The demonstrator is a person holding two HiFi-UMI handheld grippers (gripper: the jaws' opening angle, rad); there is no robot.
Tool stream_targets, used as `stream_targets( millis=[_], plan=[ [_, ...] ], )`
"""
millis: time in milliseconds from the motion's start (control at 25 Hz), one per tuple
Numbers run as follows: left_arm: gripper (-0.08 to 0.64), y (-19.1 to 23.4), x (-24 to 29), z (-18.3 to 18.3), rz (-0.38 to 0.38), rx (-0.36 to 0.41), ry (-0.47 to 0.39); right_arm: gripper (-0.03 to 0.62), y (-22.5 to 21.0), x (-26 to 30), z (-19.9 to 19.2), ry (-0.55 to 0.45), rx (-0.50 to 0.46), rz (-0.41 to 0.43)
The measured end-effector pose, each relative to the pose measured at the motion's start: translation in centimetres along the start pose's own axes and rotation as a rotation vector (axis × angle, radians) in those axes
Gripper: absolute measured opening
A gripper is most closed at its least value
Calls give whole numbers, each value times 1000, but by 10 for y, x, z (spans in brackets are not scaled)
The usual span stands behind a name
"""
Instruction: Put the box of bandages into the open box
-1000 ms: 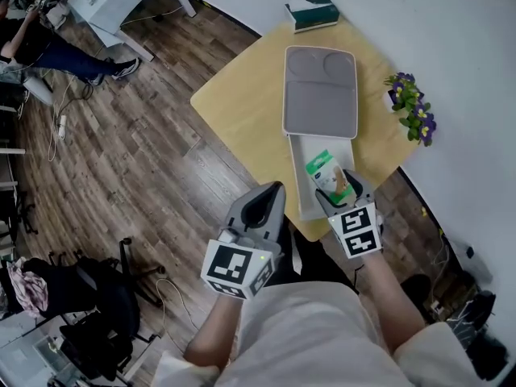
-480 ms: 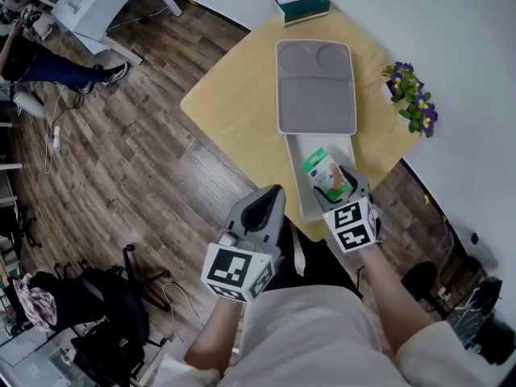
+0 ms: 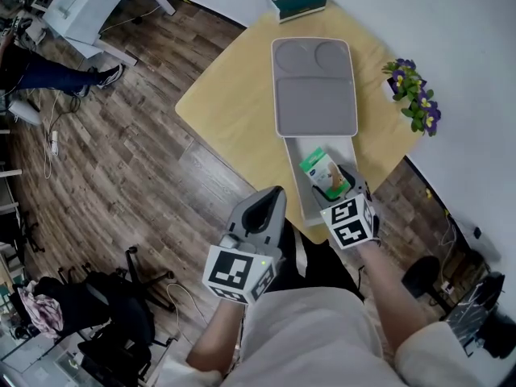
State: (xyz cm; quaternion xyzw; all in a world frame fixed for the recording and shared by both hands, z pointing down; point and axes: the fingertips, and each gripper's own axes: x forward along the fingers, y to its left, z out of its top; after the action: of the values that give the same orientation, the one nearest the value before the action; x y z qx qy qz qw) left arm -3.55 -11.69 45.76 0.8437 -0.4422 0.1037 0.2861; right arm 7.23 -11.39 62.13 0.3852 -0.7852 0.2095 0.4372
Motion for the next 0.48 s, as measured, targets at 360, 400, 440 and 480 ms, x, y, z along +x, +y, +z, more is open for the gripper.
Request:
stream_targets(
  millis=[360, 400, 440, 480],
  plan=[
    [3, 8, 4, -5, 8, -18, 16, 328, 1, 13, -5, 44, 4, -1],
    [3, 7, 5, -5, 7, -19, 15, 328, 0, 14, -6, 49, 4, -3],
    [3, 7, 7, -5, 6, -19, 13, 328, -1, 15, -7, 53, 3, -5],
    [3, 7, 7, -5, 4, -18, 12, 328, -2, 16, -7, 56, 2, -6]
  ],
)
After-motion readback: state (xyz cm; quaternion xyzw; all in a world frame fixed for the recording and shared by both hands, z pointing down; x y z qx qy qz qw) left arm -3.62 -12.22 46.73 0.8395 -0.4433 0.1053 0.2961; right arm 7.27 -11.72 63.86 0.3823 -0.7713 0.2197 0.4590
